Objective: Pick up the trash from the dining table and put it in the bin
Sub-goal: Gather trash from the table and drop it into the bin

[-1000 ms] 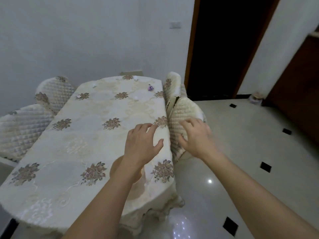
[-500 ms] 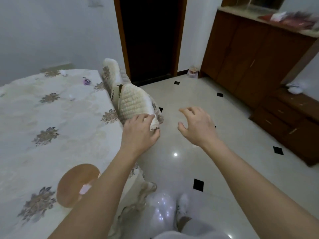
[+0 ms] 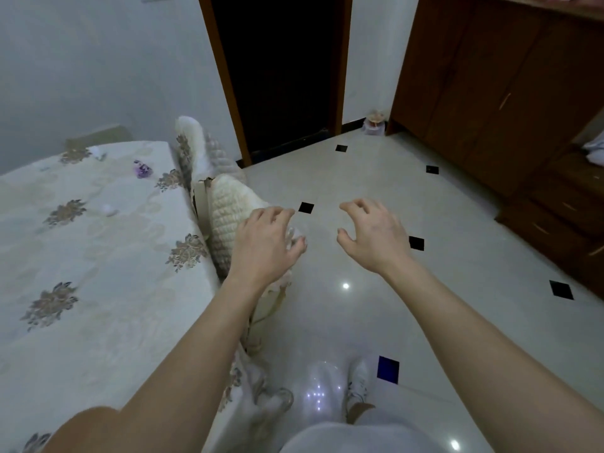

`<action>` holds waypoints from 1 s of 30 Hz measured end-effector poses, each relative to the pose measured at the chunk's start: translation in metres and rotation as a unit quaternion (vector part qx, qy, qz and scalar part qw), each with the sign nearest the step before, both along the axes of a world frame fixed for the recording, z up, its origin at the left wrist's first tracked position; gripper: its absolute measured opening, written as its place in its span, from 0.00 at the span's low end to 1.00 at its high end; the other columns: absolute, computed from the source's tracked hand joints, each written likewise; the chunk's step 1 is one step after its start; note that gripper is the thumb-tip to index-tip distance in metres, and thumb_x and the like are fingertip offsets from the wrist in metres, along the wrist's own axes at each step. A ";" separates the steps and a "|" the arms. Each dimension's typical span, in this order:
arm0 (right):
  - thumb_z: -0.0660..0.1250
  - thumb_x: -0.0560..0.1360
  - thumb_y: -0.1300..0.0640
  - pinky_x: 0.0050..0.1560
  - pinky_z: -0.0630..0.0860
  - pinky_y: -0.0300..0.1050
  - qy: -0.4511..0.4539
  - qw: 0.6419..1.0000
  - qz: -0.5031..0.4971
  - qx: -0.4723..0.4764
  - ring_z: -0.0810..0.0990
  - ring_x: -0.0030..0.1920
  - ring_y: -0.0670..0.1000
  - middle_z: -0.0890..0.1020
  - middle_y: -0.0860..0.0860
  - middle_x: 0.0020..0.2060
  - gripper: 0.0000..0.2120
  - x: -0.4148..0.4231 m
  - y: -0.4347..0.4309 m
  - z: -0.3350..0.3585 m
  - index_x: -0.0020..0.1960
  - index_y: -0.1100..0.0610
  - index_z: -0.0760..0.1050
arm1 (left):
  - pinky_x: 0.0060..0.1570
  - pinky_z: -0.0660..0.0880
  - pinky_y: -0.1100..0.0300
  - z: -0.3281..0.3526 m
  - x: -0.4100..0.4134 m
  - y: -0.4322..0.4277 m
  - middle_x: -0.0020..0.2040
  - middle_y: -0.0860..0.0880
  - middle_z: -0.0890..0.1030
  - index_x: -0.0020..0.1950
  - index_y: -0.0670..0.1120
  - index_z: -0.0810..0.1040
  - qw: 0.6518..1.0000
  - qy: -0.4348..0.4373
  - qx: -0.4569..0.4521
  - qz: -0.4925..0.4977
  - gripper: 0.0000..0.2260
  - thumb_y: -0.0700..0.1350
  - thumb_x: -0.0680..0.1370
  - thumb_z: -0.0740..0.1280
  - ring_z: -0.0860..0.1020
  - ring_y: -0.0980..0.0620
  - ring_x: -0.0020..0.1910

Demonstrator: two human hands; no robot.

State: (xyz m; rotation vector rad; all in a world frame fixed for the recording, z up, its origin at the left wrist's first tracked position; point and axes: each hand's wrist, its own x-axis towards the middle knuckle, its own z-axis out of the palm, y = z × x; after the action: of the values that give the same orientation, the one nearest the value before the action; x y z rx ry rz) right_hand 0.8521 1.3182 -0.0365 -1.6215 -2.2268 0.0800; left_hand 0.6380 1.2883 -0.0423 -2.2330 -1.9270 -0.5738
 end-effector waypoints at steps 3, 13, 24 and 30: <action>0.64 0.75 0.49 0.60 0.69 0.53 0.000 1.000 0.022 0.000 0.73 0.61 0.56 0.78 0.53 0.60 0.21 0.014 0.054 0.004 0.66 0.55 0.74 | 0.50 0.75 0.49 -0.002 0.017 0.047 0.58 0.47 0.81 0.64 0.47 0.78 1.000 -0.005 -0.005 0.025 0.23 0.58 0.73 0.63 0.77 0.44 0.57; 0.67 0.73 0.51 0.56 0.72 0.53 0.005 0.997 0.080 -0.011 0.75 0.58 0.57 0.79 0.53 0.56 0.18 0.055 0.214 -0.003 0.61 0.55 0.76 | 0.52 0.74 0.50 0.000 0.058 0.192 0.59 0.48 0.81 0.63 0.48 0.77 0.996 0.001 -0.013 0.089 0.24 0.59 0.74 0.60 0.76 0.46 0.58; 0.68 0.73 0.52 0.56 0.74 0.54 -0.007 0.991 0.136 -0.010 0.77 0.57 0.57 0.80 0.53 0.55 0.18 0.029 0.366 -0.019 0.61 0.56 0.77 | 0.56 0.74 0.49 -0.009 0.036 0.330 0.60 0.46 0.80 0.65 0.47 0.76 0.991 0.005 -0.021 0.134 0.23 0.58 0.75 0.64 0.76 0.45 0.59; 0.67 0.74 0.51 0.56 0.74 0.53 -0.015 0.987 0.162 -0.007 0.77 0.56 0.55 0.80 0.52 0.55 0.18 -0.014 0.478 -0.024 0.62 0.56 0.77 | 0.58 0.73 0.48 -0.017 -0.004 0.437 0.63 0.48 0.79 0.67 0.48 0.74 0.984 -0.012 -0.042 0.171 0.24 0.59 0.76 0.62 0.75 0.46 0.62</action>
State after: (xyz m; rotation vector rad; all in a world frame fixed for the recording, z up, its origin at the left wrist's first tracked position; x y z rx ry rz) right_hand 0.8379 1.7967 -0.0608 -1.2613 -2.4992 0.1596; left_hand 0.6340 1.7253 -0.0594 -1.8792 -2.3143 -0.4770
